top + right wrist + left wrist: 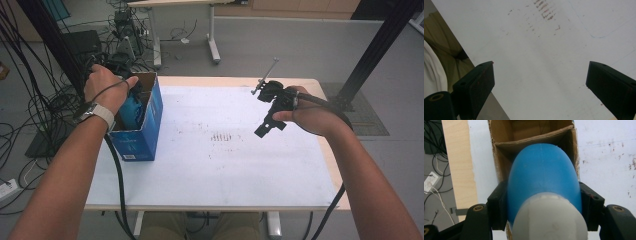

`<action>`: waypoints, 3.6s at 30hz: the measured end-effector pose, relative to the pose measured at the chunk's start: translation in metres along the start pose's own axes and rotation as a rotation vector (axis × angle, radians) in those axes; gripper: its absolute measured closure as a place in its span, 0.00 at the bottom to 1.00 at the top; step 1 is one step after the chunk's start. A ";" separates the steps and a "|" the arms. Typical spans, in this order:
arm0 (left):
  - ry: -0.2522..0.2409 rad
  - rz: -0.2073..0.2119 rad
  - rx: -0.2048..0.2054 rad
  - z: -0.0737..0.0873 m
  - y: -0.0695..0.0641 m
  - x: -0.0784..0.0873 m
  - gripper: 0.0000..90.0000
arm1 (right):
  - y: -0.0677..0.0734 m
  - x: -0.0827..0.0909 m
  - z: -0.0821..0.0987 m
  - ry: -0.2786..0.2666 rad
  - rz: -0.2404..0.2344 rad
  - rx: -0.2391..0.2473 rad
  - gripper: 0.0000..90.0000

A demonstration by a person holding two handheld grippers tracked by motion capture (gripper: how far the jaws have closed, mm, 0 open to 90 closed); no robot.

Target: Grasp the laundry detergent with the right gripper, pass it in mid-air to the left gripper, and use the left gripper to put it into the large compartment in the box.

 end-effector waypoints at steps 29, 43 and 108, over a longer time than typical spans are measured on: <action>-0.013 -0.020 -0.017 0.004 -0.001 -0.023 0.42 | -0.002 -0.003 0.005 -0.004 -0.007 -0.016 0.09; -0.010 -0.016 -0.018 0.007 -0.001 -0.034 0.42 | -0.003 -0.003 0.005 -0.005 -0.004 -0.018 0.09; 0.014 -0.020 -0.034 0.009 0.000 -0.055 0.42 | -0.004 -0.008 0.003 0.001 -0.015 -0.020 0.09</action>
Point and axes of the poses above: each handheld gripper's, and its own axes: x roughly backward along the jaws, z roughly out of its underside, y roughly to its left, the point moved 1 cm from there along -x, roughly forward along the jaws
